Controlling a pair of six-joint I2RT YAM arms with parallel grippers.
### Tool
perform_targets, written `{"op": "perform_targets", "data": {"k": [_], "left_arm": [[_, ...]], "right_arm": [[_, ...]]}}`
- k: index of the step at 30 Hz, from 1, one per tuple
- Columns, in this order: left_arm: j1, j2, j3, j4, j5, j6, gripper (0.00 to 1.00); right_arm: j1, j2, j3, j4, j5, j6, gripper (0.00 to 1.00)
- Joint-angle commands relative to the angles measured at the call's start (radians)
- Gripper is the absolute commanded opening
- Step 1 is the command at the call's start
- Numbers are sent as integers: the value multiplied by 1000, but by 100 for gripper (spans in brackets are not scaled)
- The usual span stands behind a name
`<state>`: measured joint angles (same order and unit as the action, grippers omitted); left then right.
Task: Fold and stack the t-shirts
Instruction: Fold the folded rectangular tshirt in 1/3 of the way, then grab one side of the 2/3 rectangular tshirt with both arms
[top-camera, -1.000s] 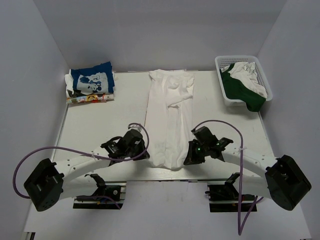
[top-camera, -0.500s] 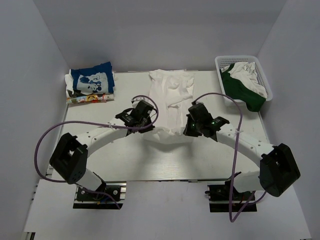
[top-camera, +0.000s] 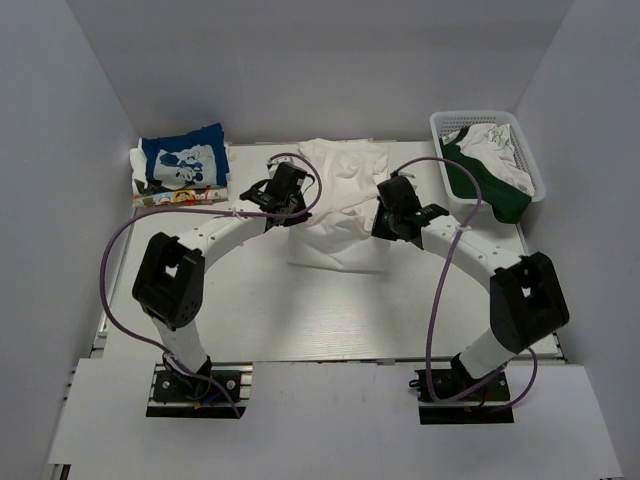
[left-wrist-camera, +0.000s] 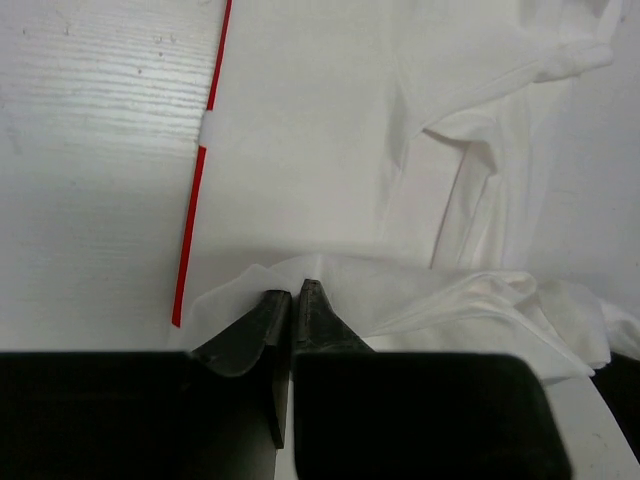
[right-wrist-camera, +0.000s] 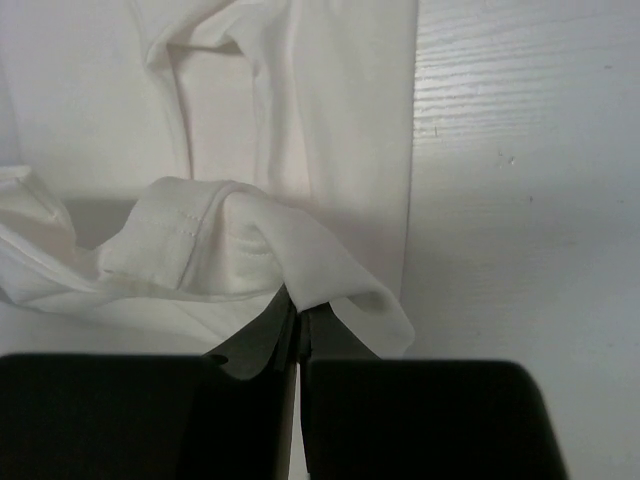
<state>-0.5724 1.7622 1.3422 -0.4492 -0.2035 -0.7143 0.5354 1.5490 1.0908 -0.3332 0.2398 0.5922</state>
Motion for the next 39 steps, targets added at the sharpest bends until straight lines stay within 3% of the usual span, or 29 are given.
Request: {"op": "perform_targets", "data": {"k": [1, 11, 13, 15, 16, 19, 23, 28, 35, 39], "left_arm": [[23, 23, 58, 35, 22, 61, 0], [65, 218, 216, 69, 49, 105, 0], [88, 246, 251, 49, 49, 95, 43], [103, 255, 313, 21, 61, 126, 77], [114, 255, 331, 11, 75, 150, 100], [114, 186, 319, 10, 53, 180, 100], [114, 57, 93, 75, 58, 180, 100], [114, -108, -151, 99, 108, 162, 100], [105, -199, -285, 47, 89, 119, 100], [105, -213, -333, 73, 99, 134, 100]], "right_arm": [[-28, 65, 75, 62, -2, -20, 0], [-75, 270, 221, 77, -39, -22, 2], [-77, 305, 248, 99, -30, -43, 30], [-86, 328, 320, 70, -37, -63, 80], [-84, 330, 345, 41, -37, -66, 90], [-77, 295, 374, 2, -48, -78, 90], [-74, 144, 192, 111, -158, -84, 90], [-49, 115, 54, 213, -378, -146, 90], [-17, 315, 197, 312, -629, -118, 90], [-28, 473, 319, 407, -591, -49, 90]]}}
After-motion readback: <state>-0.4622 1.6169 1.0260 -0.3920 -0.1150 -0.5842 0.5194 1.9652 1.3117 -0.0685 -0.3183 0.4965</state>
